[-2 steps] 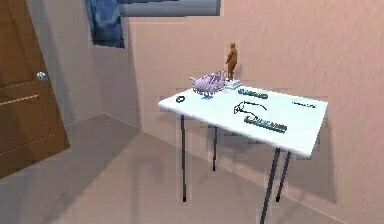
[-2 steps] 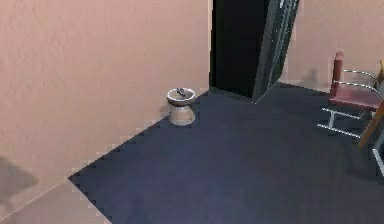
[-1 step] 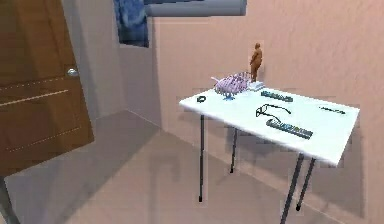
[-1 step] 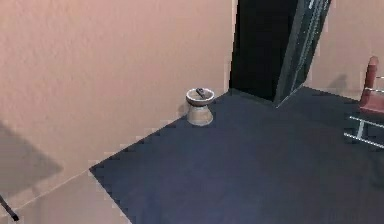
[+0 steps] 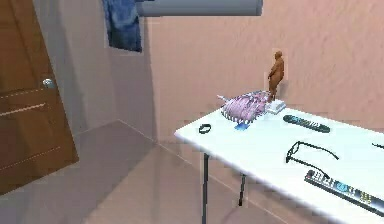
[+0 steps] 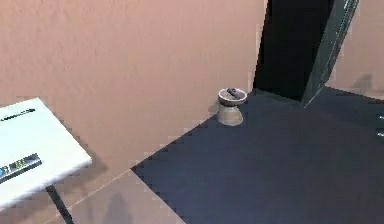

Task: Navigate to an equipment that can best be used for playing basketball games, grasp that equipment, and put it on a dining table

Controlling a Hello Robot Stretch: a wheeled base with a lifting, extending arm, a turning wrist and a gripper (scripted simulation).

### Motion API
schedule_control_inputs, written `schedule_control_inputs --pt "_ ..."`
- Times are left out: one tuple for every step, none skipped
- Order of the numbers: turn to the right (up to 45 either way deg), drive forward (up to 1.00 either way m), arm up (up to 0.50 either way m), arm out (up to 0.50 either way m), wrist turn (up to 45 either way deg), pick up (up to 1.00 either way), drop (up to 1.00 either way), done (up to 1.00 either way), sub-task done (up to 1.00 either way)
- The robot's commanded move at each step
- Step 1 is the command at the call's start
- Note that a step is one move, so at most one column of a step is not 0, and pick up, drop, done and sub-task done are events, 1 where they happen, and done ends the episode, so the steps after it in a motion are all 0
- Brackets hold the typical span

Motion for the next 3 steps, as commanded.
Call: schedule_control_inputs --pt "-24.0 0.00 0.00 0.00 0.0 0.00 0.00 0.00 0.00" --pt "0.0 0.90 0.00 0.00 0.0 0.00 0.00 0.00 0.00" --pt "-27.0 0.00 0.00 0.00 0.0 0.00 0.00 0.00 0.00"
